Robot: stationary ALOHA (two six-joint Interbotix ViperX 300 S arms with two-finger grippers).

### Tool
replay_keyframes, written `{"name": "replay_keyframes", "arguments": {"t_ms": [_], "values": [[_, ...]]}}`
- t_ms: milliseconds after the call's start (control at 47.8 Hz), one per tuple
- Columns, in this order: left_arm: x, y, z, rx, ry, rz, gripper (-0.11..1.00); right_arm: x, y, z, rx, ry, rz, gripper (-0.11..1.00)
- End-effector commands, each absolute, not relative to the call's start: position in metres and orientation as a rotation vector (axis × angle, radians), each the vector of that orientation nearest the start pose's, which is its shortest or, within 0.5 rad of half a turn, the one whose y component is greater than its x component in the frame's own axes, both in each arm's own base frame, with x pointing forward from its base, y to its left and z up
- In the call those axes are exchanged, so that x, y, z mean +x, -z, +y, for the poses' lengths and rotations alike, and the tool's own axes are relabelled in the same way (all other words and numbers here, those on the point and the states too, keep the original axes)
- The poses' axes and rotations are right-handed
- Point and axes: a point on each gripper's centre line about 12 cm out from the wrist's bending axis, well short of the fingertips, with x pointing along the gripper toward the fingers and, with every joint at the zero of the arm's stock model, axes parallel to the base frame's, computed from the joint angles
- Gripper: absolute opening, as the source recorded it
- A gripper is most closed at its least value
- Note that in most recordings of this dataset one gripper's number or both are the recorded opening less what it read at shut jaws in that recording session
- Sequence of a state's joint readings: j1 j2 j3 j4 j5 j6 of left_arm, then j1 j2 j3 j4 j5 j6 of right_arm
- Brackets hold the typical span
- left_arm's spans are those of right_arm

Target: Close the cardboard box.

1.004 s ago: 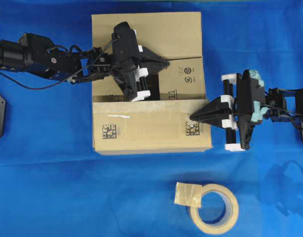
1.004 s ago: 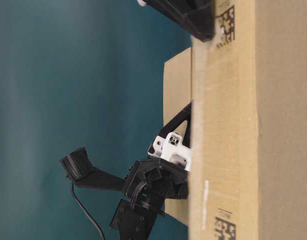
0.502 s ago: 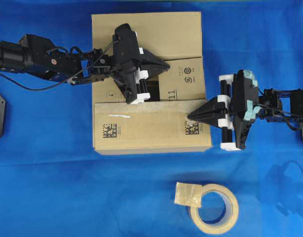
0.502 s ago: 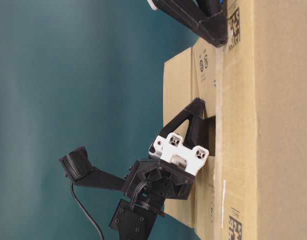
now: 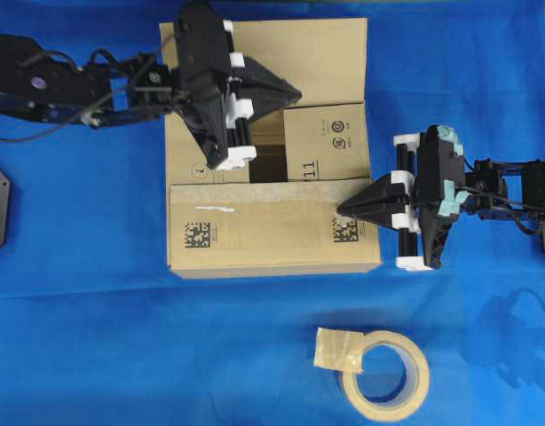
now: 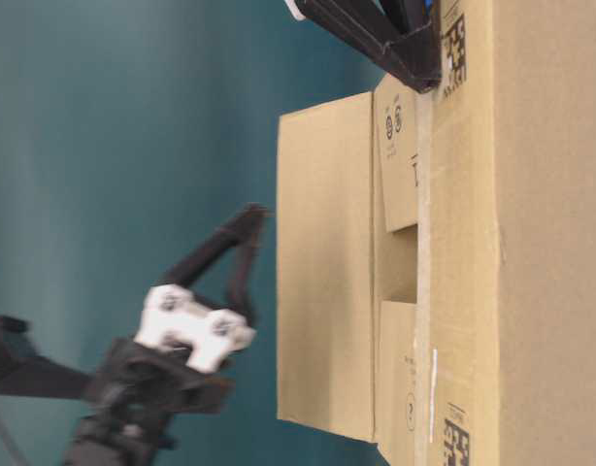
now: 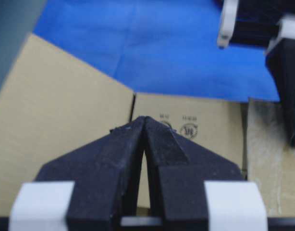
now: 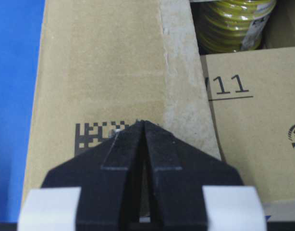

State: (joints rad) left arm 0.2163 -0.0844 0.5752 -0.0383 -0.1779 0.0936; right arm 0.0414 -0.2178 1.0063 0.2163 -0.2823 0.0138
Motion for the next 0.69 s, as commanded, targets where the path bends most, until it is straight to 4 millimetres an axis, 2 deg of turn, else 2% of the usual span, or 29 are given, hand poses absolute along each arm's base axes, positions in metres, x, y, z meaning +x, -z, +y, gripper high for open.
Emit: {"name": "replay_keyframes", "arguments": {"t_ms": [0,146,272,398,544,670], "values": [[0.398,-0.285,0.102,0.023,-0.244,0.287,0.0,0.31,-0.165,0.004,0.195,0.08,0.499,0.0],[0.393,-0.298,0.138,0.026,-0.316,0.37,0.0,0.31,-0.165,0.004,0.195,0.08,0.496,0.0],[0.391,-0.296,0.173,0.037,-0.375,0.458,0.0,0.31,-0.165,0.005,0.195,0.079,0.498,0.0],[0.39,-0.292,0.197,0.023,-0.412,0.536,0.0,0.31,-0.165,0.004,0.195,0.081,0.495,0.0],[0.389,-0.28,0.222,-0.014,-0.446,0.633,0.0,0.311,-0.166,0.004,0.19,0.078,0.491,0.0],[0.389,-0.258,0.236,-0.039,-0.451,0.727,0.0,0.311,-0.166,0.004,0.188,0.079,0.486,0.0]]}}
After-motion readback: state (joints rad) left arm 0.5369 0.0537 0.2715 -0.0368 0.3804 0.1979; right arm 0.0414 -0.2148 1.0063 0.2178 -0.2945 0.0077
